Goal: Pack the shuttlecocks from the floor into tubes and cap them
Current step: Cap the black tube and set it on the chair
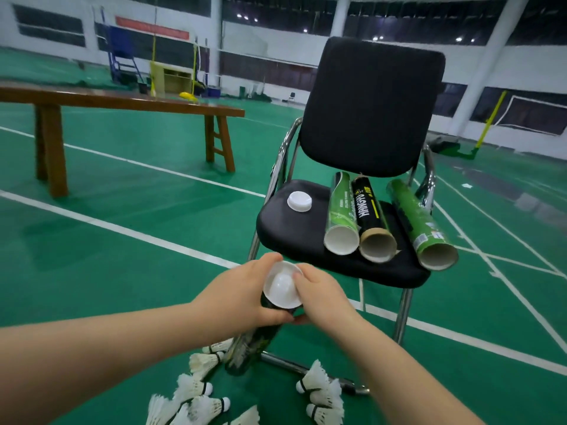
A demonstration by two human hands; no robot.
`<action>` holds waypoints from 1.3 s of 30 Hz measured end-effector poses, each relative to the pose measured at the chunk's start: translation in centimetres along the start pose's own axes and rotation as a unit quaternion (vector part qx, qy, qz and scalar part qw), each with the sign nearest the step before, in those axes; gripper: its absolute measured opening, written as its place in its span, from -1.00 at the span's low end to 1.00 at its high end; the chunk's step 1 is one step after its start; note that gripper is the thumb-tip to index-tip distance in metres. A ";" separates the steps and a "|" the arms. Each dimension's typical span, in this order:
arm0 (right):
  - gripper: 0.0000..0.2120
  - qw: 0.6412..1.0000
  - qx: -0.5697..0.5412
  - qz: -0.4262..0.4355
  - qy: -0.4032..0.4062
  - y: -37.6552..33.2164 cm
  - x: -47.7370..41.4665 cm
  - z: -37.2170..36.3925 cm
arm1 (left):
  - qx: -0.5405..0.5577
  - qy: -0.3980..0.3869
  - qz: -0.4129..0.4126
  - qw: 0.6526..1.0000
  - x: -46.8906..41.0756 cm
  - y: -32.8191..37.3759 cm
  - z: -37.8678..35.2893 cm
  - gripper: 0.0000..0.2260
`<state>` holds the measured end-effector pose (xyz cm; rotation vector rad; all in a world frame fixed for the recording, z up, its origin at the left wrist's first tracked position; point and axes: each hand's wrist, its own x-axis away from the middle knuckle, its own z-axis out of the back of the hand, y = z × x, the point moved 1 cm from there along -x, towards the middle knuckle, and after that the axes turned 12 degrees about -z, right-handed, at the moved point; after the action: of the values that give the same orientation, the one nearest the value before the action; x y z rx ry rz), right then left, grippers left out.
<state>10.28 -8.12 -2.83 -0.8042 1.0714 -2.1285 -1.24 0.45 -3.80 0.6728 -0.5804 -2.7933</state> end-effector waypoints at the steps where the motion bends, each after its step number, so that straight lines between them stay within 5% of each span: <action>1: -0.78 1.000 -0.011 0.026 0.009 -0.5 0.7 0.3 | -0.008 0.017 -0.010 1.000 0.0 1.0 1.1 -0.30; 9: -0.78 0.974 -0.075 0.204 0.069 -6.8 5.7 1.5 | -0.135 0.134 -0.082 0.978 0.7 6.8 9.4 -0.31; 19: -0.71 0.899 -0.203 0.346 0.176 -9.4 9.8 7.2 | -0.276 0.191 -0.262 0.905 -3.4 13.2 13.0 -0.33; 26: -0.72 0.880 -0.176 0.334 0.289 -4.8 7.9 13.3 | -0.169 0.226 -0.305 0.910 -9.5 15.9 6.2 -0.28; 39: -0.68 0.906 -0.163 0.213 0.326 4.1 1.0 18.9 | -0.075 0.215 -0.325 0.918 -18.3 14.4 -6.6 -0.25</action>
<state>24.68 -19.61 3.22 0.0616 1.7904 -1.8804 19.45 -9.40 4.01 1.6393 -0.0448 -3.0330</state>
